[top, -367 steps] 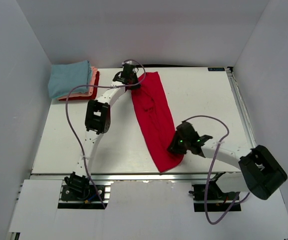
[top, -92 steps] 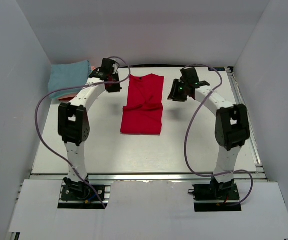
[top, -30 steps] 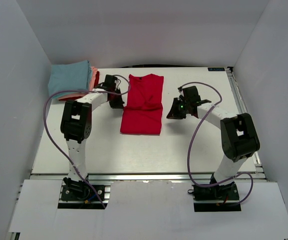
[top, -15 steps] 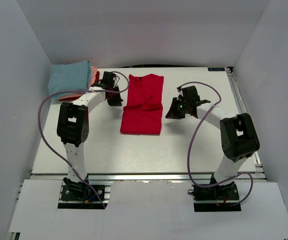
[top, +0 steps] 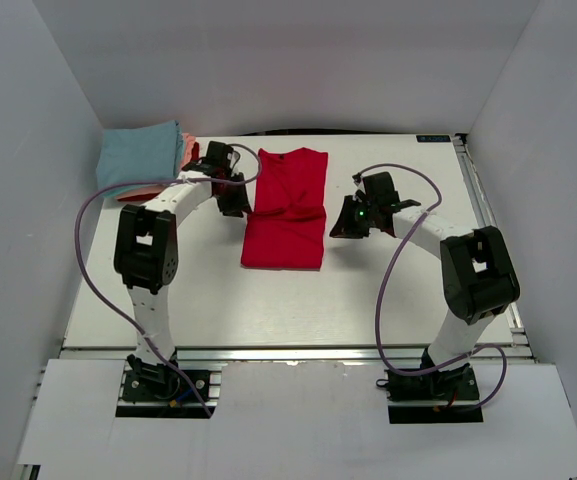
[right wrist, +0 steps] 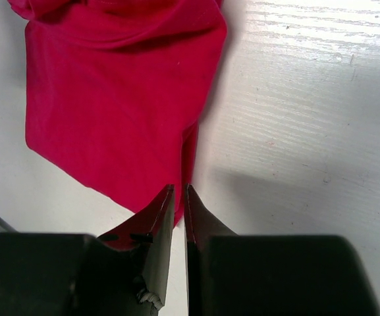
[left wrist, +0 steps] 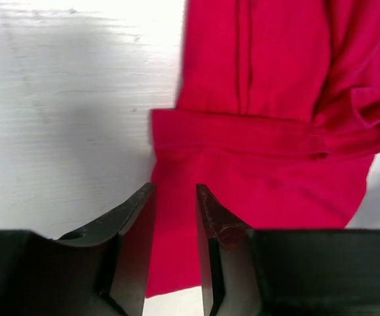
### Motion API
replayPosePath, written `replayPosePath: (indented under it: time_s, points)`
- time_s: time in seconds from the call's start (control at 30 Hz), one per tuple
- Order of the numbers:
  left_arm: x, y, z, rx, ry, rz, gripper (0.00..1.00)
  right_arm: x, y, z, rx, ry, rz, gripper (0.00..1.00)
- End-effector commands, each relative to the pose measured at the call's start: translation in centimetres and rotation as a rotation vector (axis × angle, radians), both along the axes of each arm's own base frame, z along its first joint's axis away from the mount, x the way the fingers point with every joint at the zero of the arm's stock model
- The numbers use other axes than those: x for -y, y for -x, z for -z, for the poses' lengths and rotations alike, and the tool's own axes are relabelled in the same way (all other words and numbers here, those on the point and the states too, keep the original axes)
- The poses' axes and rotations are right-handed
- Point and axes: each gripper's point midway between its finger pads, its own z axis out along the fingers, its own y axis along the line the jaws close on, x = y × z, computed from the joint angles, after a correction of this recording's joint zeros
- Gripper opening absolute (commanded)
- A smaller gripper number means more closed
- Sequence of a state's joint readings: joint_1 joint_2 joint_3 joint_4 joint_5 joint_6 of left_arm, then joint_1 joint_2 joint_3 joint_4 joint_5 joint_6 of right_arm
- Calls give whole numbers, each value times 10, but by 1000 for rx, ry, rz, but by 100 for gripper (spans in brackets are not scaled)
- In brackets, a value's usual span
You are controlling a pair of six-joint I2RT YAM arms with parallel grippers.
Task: Fold and stack the t-shirts
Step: Fold the folded rectangular tshirt in 1/3 of the way
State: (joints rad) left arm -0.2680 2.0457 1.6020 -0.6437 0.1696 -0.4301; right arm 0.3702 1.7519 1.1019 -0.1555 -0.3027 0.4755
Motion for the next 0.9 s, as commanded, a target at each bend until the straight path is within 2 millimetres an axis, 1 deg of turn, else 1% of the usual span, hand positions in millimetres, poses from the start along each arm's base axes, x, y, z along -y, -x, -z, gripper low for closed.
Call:
replayPosePath:
  time_s: [0.0, 0.03, 0.1, 0.17, 0.3, 0.33, 0.47, 0.5, 0.6, 0.67, 0.77, 0.8, 0.83, 0.87]
  points:
    - [17, -3, -10, 9, 44, 62, 41, -11, -10, -20, 53, -42, -13, 17]
    - [20, -4, -7, 7, 49, 64, 41, -12, -9, -20, 52, -42, -16, 17]
    - [23, -4, -4, -1, 55, 73, 38, -13, -8, -19, 51, -43, -17, 17]
    - [24, -5, 3, -16, 45, 78, 37, -13, -9, -19, 52, -42, -18, 17]
    - [23, -9, 7, -10, -4, 75, 38, -14, -9, -18, 50, -43, -20, 17]
    - [24, -10, 6, 2, -12, 74, 41, -14, -9, -18, 48, -43, -20, 17]
    - [24, -17, 6, 20, -20, 68, 42, -14, -9, -18, 48, -44, -23, 17]
    - [24, -18, 9, 17, -25, 69, 42, -15, -9, -17, 45, -46, -25, 16]
    - [27, -27, 9, 36, -18, 63, 40, -15, -8, -17, 43, -46, -25, 16]
    - [29, -35, 2, 59, -12, 59, 39, -15, -8, -17, 44, -45, -26, 16]
    - [32, -43, 0, 75, -6, 56, 39, -16, -7, -16, 42, -45, -27, 16]
    - [33, -48, -4, 90, -3, 55, 38, -16, -7, -15, 40, -43, -28, 16]
    - [32, -49, 1, 77, -11, 54, 38, -16, -7, -15, 39, -45, -29, 16]
    - [33, -51, 1, 78, -12, 55, 38, -16, -8, -15, 43, -45, -30, 16]
